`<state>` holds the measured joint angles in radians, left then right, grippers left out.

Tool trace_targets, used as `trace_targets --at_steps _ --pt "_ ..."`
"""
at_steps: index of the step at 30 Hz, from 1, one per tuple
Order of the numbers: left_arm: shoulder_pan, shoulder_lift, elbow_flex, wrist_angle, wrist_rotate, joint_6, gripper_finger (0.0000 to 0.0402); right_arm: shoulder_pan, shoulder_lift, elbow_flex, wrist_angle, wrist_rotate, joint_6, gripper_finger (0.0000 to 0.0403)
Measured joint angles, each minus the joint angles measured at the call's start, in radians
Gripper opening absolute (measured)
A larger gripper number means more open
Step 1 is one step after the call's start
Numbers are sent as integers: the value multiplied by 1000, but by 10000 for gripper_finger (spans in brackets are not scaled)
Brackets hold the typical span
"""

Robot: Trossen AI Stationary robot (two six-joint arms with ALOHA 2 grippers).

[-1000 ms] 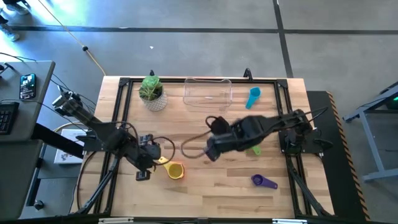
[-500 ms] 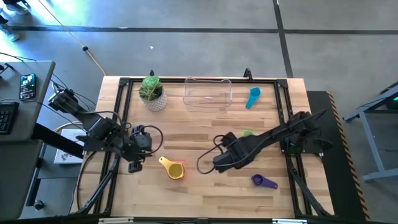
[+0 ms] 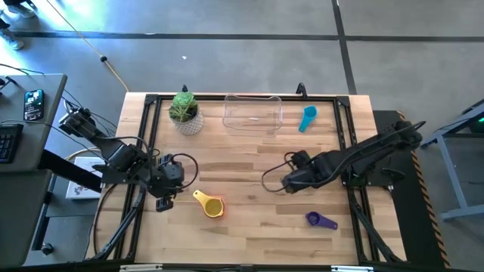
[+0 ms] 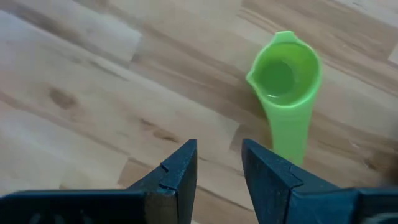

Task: Nest measuring cups in basket
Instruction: Move the nested measuring cups to the middle of the table

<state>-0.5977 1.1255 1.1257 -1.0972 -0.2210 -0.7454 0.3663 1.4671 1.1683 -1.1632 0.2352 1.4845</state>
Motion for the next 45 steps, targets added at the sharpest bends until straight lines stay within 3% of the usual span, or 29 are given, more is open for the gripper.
trace_targets --at_steps 7,12,22,27,36,45 --pt "0 0 -91 0 13 -95 78 -61 -44 -117 57 -21 -102 119" --pt "0 0 -149 27 19 -143 78 -101 -43 -157 193 -52 -232 119" --pt "4 3 -228 260 17 31 78 -174 -43 -158 538 -51 -388 119" --pt "-5 57 -270 373 132 116 78 -201 -43 -158 538 -49 -405 119" --pt "-14 237 -286 547 206 257 78 -225 -42 -158 536 -48 -412 119" --pt "-28 354 -286 689 233 305 78 -241 -42 -158 548 -47 -409 119"
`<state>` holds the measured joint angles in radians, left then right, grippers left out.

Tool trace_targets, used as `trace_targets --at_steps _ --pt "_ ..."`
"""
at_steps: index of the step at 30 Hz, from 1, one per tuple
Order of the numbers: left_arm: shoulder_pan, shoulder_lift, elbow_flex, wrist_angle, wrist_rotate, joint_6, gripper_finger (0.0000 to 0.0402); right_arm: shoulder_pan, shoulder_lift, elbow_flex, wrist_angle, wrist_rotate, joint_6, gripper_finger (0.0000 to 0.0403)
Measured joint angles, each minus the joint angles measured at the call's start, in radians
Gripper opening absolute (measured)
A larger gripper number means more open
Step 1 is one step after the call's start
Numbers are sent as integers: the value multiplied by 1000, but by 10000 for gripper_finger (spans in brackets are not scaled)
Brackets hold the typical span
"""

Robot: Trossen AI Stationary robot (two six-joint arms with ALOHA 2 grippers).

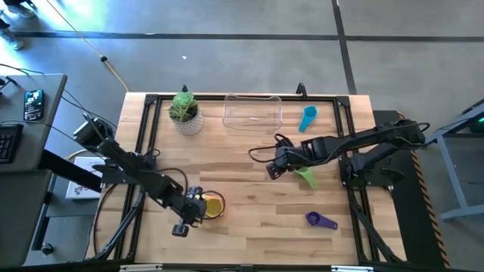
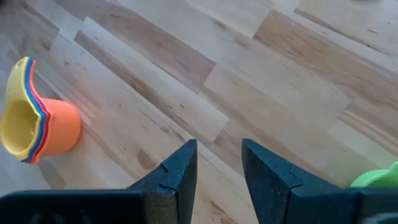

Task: Nest measuring cups in basket
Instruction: Move the nested measuring cups to the middle of the table

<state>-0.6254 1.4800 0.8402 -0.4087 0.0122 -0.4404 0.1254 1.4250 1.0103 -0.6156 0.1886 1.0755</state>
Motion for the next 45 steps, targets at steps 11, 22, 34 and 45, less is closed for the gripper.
trace_targets --at_steps 11,22,34,45 --pt "-6 111 2 147 2 50 78 -1 0 0 15 0 27 119" --pt "0 175 1 177 -19 42 78 -1 0 0 28 0 44 119" --pt "70 175 1 178 -76 121 78 -1 0 0 33 9 37 119" --pt "200 174 1 187 -81 246 78 -1 0 0 37 9 15 119"
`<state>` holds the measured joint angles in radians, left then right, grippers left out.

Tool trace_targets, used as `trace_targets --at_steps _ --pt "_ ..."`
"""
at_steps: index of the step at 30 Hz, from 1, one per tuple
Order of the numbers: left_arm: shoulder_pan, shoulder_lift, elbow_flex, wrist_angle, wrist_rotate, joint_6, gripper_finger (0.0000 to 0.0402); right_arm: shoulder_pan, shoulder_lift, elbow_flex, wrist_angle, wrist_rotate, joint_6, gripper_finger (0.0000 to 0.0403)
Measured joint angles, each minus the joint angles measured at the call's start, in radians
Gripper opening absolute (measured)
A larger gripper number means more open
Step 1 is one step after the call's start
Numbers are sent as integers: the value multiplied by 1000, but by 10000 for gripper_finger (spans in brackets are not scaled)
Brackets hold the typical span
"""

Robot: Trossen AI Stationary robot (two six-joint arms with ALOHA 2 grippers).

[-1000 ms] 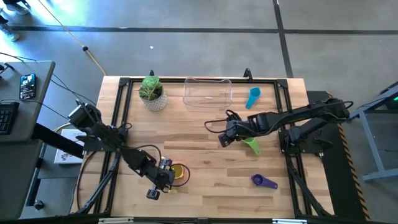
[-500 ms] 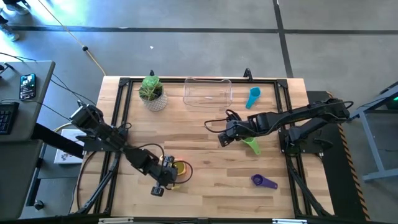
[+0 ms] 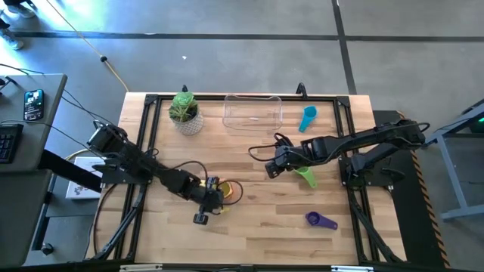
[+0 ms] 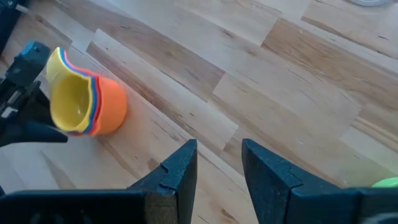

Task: Nest measuring cups in basket
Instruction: Move the nested measuring cups to the middle of the table, then stack the green measuring cup on top of the yellow measuring cup

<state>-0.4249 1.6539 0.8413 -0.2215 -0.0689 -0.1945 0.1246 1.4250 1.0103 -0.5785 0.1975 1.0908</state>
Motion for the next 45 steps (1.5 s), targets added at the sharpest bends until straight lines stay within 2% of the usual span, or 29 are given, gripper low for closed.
trace_targets --at_steps 12,26,35,45 --pt "126 1 0 32 0 126 78 0 0 0 -1 0 0 119" --pt "238 48 6 115 0 147 78 -14 0 0 -29 -15 -10 119" --pt "242 48 129 29 1 147 78 -47 0 0 -102 -74 33 119" --pt "242 48 371 -273 2 144 78 -32 0 0 -288 -97 16 119"
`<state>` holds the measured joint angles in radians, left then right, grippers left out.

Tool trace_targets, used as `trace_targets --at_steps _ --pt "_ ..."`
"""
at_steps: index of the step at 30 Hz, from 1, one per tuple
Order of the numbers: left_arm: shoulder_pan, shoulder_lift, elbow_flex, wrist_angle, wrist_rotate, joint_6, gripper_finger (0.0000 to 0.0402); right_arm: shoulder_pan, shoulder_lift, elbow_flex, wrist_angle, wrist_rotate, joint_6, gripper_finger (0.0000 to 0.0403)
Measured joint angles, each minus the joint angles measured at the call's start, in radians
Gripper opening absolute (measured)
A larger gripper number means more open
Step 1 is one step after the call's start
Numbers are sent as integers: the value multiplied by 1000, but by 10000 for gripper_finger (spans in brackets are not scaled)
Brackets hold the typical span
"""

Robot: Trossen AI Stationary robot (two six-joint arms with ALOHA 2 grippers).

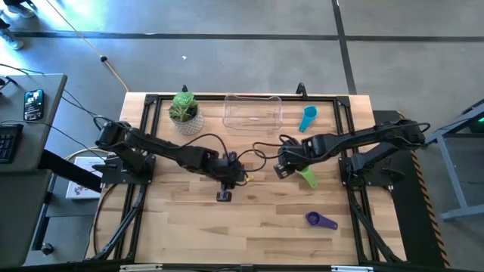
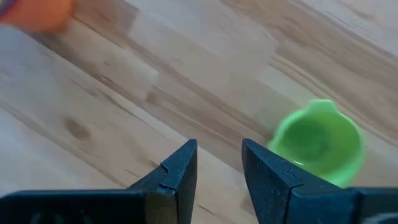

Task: Nest measuring cups in basket
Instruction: Stack the green measuring cup on top of the yellow measuring cup

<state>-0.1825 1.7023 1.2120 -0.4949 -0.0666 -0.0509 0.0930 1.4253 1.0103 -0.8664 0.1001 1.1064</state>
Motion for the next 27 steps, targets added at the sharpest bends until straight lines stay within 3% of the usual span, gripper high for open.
trace_targets --at_steps 8,19,27 --pt "0 -23 141 -191 -73 0 78 46 0 0 -99 22 -16 119" --pt "27 -181 156 -208 -255 -70 78 87 2 -116 -65 24 -59 119" --pt "74 -253 156 -208 -332 -132 78 84 1 -182 12 49 -140 119"
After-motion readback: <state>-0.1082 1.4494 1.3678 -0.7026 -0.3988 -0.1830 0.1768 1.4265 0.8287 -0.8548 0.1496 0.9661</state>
